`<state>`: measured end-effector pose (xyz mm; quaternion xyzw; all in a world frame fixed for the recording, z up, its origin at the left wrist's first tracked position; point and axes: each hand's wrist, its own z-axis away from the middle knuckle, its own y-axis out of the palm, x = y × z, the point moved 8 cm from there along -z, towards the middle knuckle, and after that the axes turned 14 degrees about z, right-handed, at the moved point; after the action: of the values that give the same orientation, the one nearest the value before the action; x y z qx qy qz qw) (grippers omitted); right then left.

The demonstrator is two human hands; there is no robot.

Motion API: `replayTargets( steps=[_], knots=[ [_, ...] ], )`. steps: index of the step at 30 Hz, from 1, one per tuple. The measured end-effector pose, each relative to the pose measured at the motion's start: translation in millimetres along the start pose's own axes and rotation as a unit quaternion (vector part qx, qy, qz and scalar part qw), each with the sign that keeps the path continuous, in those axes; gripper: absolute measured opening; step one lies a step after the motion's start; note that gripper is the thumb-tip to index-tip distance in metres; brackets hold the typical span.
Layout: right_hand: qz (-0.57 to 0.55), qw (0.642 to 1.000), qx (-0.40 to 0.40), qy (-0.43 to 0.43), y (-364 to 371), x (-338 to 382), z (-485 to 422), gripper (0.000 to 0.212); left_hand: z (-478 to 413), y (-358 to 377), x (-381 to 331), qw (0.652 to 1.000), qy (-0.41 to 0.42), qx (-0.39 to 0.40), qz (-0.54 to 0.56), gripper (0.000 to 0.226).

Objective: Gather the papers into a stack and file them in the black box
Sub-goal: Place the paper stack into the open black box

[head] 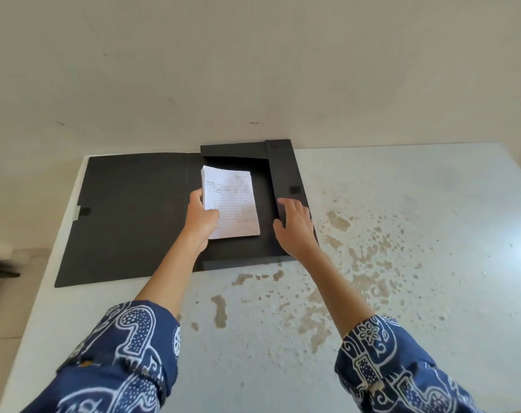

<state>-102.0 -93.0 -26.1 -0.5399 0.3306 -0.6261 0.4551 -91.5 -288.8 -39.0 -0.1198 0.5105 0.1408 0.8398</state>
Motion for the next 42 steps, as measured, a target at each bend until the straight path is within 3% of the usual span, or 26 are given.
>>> replayTargets(
  steps=[5, 9, 18, 25, 28, 32, 37, 42],
  knots=[
    [0.135, 0.990, 0.024, -0.010, 19.2, -11.1, -12.2, 0.055, -27.3, 1.0, 10.1, 1.000, -0.016, -0.008, -0.020, 0.057],
    [0.182, 0.983, 0.014, 0.003, 28.3, -27.2, -15.5, 0.057, -39.5, 15.2, 18.4, 0.999, -0.024, 0.003, -0.049, 0.057],
    [0.164, 0.986, 0.000, 0.006, 36.9, -33.0, -17.3, 0.057, -30.2, 62.7, 21.4, 0.975, 0.054, -0.029, -0.215, 0.058],
    [0.156, 0.988, -0.014, 0.001, 38.4, -35.1, -18.5, 0.056, -20.6, 97.8, 19.7, 0.957, 0.083, -0.021, -0.277, 0.069],
    [0.151, 0.988, -0.012, -0.001, 38.5, -35.8, -18.6, 0.056, -13.1, 105.9, 15.9, 0.964, 0.095, -0.008, -0.247, 0.059],
    [0.156, 0.988, -0.009, -0.006, 39.0, -36.1, -17.5, 0.056, -8.1, 105.0, 18.6, 0.967, 0.101, 0.006, -0.236, 0.048],
    [0.157, 0.987, -0.007, -0.018, 34.3, -32.2, -17.4, 0.057, -0.3, 97.8, 23.0, 0.940, 0.129, 0.063, -0.310, 0.049],
    [0.164, 0.982, -0.030, -0.084, 39.4, 2.6, 2.5, 0.065, 4.2, 44.3, 31.3, 0.920, 0.134, 0.023, -0.367, 0.043]
  ],
)
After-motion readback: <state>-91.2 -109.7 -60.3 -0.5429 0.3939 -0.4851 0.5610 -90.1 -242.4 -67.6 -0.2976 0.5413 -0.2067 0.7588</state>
